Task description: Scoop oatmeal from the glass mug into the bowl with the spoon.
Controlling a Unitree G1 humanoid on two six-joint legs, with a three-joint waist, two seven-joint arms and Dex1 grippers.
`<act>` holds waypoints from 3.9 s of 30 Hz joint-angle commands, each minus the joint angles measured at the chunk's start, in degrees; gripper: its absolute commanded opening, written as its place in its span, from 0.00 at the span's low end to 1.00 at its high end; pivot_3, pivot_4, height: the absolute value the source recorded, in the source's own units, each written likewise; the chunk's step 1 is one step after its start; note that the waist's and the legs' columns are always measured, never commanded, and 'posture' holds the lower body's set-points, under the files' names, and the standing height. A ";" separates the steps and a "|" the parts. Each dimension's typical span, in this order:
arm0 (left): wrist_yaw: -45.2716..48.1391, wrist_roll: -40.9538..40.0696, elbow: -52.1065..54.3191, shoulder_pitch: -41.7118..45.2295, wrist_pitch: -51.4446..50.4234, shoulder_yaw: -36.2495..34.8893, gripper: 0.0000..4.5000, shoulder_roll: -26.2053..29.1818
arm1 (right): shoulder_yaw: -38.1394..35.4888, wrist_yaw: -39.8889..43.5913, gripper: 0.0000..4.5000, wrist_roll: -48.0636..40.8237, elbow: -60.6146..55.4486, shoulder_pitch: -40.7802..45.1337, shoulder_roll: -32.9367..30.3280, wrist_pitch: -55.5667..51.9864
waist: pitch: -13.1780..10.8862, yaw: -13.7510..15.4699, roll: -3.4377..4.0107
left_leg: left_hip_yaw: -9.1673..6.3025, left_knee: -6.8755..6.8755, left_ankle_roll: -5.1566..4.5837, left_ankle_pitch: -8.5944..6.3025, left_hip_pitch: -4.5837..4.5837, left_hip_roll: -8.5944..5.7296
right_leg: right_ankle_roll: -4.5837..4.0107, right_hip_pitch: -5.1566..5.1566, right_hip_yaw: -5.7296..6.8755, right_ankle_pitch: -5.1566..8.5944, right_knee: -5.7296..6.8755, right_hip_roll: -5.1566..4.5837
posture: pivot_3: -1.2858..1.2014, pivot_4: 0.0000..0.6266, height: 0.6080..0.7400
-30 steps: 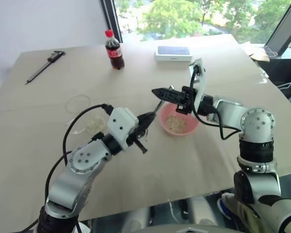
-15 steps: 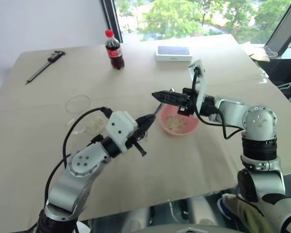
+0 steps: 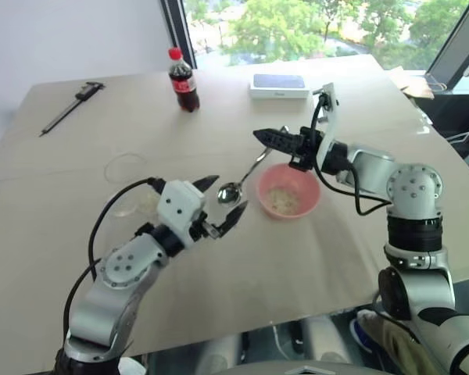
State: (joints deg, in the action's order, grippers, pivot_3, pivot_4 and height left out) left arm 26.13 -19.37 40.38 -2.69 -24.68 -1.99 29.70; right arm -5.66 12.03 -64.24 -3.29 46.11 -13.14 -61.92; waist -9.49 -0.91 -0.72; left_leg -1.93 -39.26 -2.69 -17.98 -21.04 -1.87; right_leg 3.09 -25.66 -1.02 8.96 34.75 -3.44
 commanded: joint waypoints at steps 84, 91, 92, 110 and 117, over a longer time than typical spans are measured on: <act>-20.40 16.67 -20.55 -7.10 19.67 -21.45 0.01 -12.87 | -12.34 4.30 0.00 6.03 4.92 4.82 -5.93 2.20 | 0.01 0.02 0.15 | -0.03 0.02 -0.22 -0.14 -0.05 0.01 | -0.02 -0.03 0.06 -0.01 -0.04 -0.39 | 0.52 0.24 1.00; -19.75 16.45 -22.28 -4.72 19.60 -20.32 0.01 -12.29 | -12.43 3.84 0.00 5.79 3.98 4.83 -5.51 2.16 | 0.02 0.24 0.15 | -0.04 0.02 -0.22 -0.14 -0.05 -0.01 | -0.02 -0.04 0.07 -0.02 0.01 -0.21 | 0.52 0.24 1.00; -19.32 16.12 -22.74 -3.95 19.61 -19.84 0.01 -12.17 | -12.45 3.68 0.00 5.69 3.84 5.15 -5.32 2.23 | 0.02 0.28 0.15 | -0.04 0.02 -0.22 -0.14 -0.04 -0.01 | -0.02 -0.03 0.08 -0.02 0.00 -0.21 | 0.52 0.24 1.00; -1.20 10.47 -36.63 17.07 20.76 -8.05 0.01 -5.58 | -4.74 8.79 0.00 6.91 4.04 15.81 -0.03 3.54 | 0.01 0.00 0.18 | -0.06 0.03 0.02 0.01 -0.21 -0.06 | -0.01 -0.15 0.13 -0.02 -0.04 -0.16 | 0.52 0.24 1.00; 3.57 9.07 -38.89 19.91 21.32 -5.24 0.01 -6.07 | 6.18 16.98 0.00 18.30 2.77 11.75 -1.76 10.33 | 0.00 -0.04 0.18 | -0.05 0.03 0.02 0.01 -0.28 -0.07 | 0.00 -0.17 0.20 -0.02 -0.01 -0.17 | 0.52 0.24 1.00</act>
State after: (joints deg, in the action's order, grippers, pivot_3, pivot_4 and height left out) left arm 28.83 -9.37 0.77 16.07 -4.71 -7.05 23.31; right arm -0.25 26.86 -48.32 1.50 57.40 -14.00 -54.66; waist -9.48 -0.95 -0.54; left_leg -1.98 -39.23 -2.66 -17.97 -21.33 -1.94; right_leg 3.09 -25.83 -0.82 8.93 34.73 -3.61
